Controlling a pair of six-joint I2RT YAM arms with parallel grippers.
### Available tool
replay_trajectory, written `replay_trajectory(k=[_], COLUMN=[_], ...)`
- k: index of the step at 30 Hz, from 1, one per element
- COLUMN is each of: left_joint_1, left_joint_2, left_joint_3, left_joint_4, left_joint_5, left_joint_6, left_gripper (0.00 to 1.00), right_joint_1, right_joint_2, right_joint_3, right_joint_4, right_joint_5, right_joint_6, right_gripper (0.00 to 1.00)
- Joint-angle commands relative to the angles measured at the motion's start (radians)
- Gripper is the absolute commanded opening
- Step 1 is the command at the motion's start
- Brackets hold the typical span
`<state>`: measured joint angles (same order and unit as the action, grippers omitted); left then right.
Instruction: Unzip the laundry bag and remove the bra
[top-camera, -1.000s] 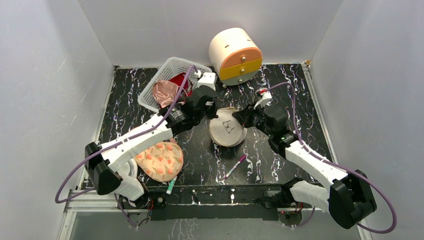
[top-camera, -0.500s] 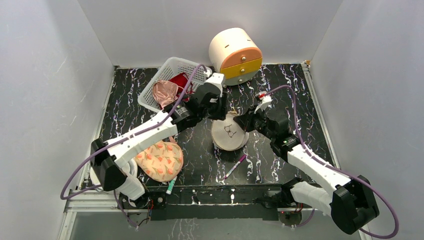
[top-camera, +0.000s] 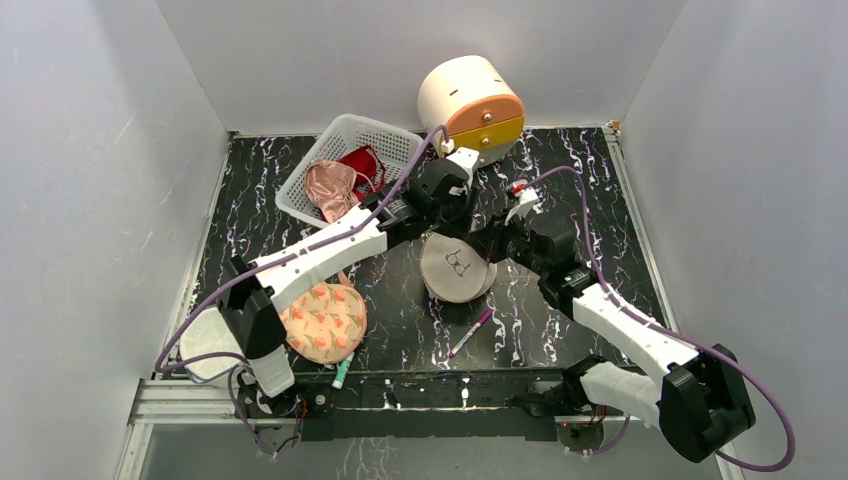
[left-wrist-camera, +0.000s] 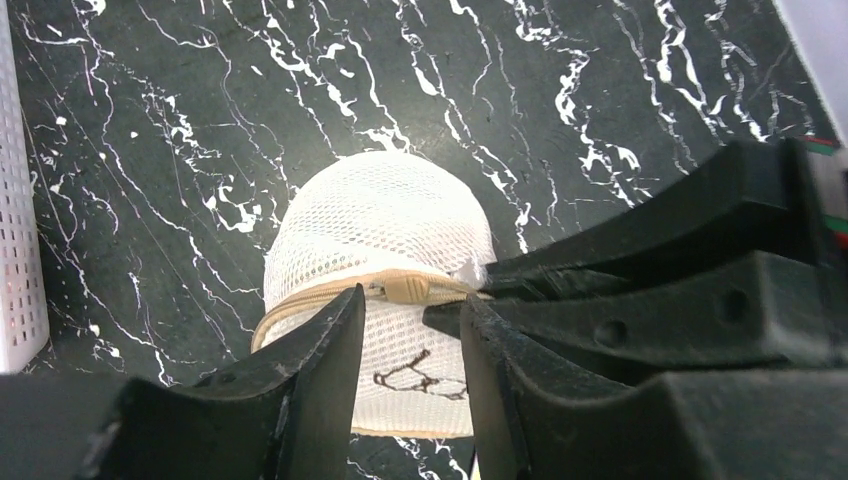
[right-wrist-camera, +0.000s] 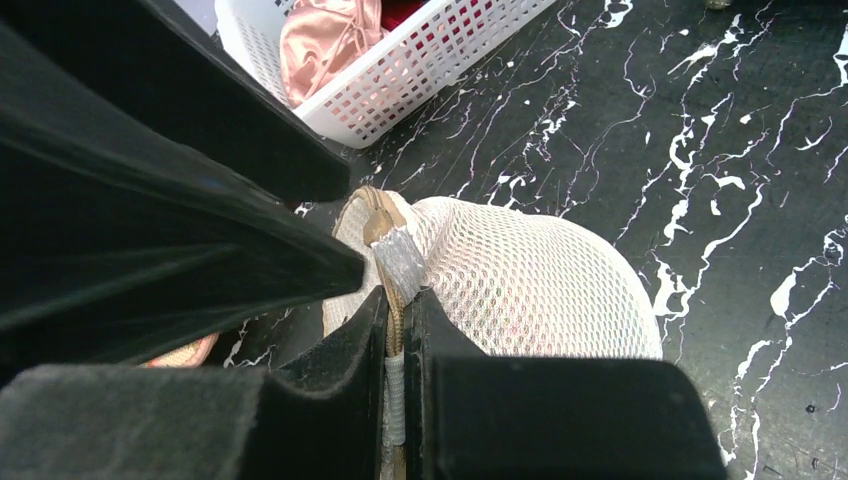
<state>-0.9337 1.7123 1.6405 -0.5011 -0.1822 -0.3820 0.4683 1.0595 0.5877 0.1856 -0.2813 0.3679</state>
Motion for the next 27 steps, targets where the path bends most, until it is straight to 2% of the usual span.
replay_trajectory(k=[1, 11, 18, 27], left_joint_1=[-0.011, -0.014, -0.014, -0.014], left_joint_2=[0.025, 0.069, 0.066, 0.054], left_joint_3=[0.049, 0.073, 0.081, 0.07], left_joint_4=[-0.053, -0.056, -0.095, -0.092], left_joint_5=[-0.026, -0.031, -0.111, -0.12], left_joint_6=[0.031, 0.029, 0.023, 0.012], left_gripper=[0.37, 0.32, 0.22, 0.19], right_joint_1=[0.0, -0.001, -0.001, 0.0], right_joint_2=[-0.008, -0.004, -0.007, -0.006], right_joint_3=[0.06, 0.058, 0.058, 0.057], right_joint_4=[0.04, 0.045, 0.047, 0.051], right_joint_5=[-0.013, -0.027, -0.027, -0.032], right_joint_6=[-0.01, -0.006, -0.004, 0.0], right_gripper=[0.0, 0.0, 0.0, 0.0])
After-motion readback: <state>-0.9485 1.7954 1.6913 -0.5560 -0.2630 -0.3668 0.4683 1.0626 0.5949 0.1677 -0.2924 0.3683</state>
